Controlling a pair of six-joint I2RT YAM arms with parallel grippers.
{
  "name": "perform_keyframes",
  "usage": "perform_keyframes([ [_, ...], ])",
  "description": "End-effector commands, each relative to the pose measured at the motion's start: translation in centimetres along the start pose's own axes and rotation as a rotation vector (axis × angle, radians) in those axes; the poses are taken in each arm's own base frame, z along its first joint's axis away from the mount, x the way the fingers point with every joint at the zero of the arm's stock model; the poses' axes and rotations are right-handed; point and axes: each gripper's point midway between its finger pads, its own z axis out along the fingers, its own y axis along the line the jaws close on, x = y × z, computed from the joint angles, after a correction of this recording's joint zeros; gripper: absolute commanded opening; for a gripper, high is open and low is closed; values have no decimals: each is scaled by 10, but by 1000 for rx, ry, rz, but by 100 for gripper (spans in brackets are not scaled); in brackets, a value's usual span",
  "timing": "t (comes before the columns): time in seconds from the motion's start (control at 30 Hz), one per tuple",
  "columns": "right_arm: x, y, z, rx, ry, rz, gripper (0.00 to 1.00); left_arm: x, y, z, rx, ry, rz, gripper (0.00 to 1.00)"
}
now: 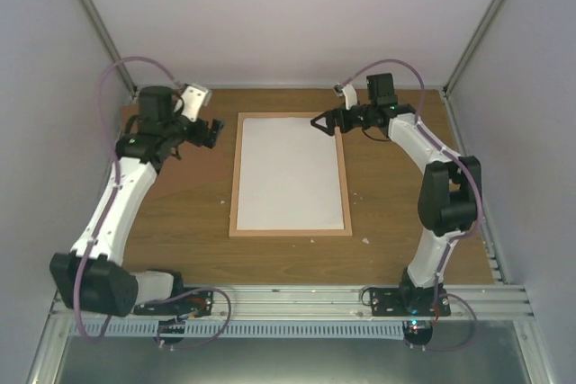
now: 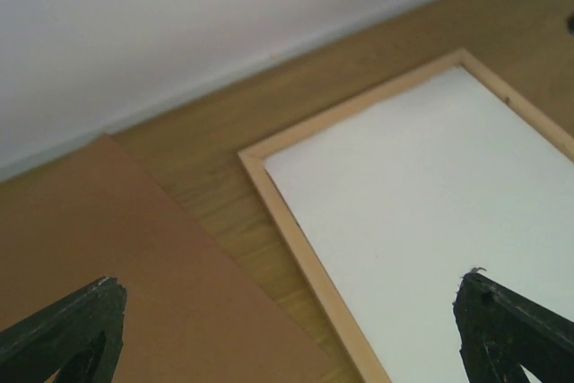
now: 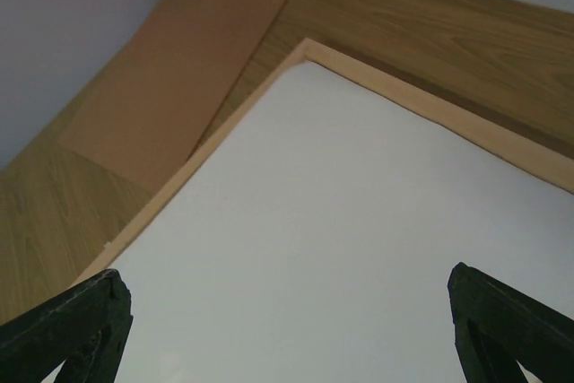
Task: Put the photo into the frame
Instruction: Adjust the photo in the photo frame.
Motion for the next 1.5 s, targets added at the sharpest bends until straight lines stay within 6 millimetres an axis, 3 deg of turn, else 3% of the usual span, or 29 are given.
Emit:
perform_keyframes([
  [0.0, -1, 7, 30, -109, 7, -34, 96, 1, -24, 35, 76, -2, 88, 99],
  [0.17, 6, -4, 55, -113, 38, -32, 96, 33, -42, 87, 129, 91, 104, 99],
  [0.37, 38, -4, 56, -116, 94, -3, 96, 73, -62, 131, 187, 208, 130, 99],
  [0.7, 97, 21, 30, -147, 206, -6, 96, 114, -77, 161, 235, 327, 188, 99],
  [0.97, 135, 34, 16, -173, 276, -2, 96, 140, -92, 168, 271, 387, 225, 99],
  [1.2, 157, 52, -10, -178, 324, -158, 87, 147, -105, 147, 321, 381, 268, 99],
  [1.33, 152, 46, -30, -54, 332, -316, 71, 146, -108, 131, 329, 370, 263, 99],
  [1.4, 145, 42, -38, 20, 328, -374, 72, 144, -108, 125, 327, 363, 257, 99],
  [1.47, 144, 31, -44, 118, 336, -410, 83, 143, -108, 122, 321, 357, 253, 99],
])
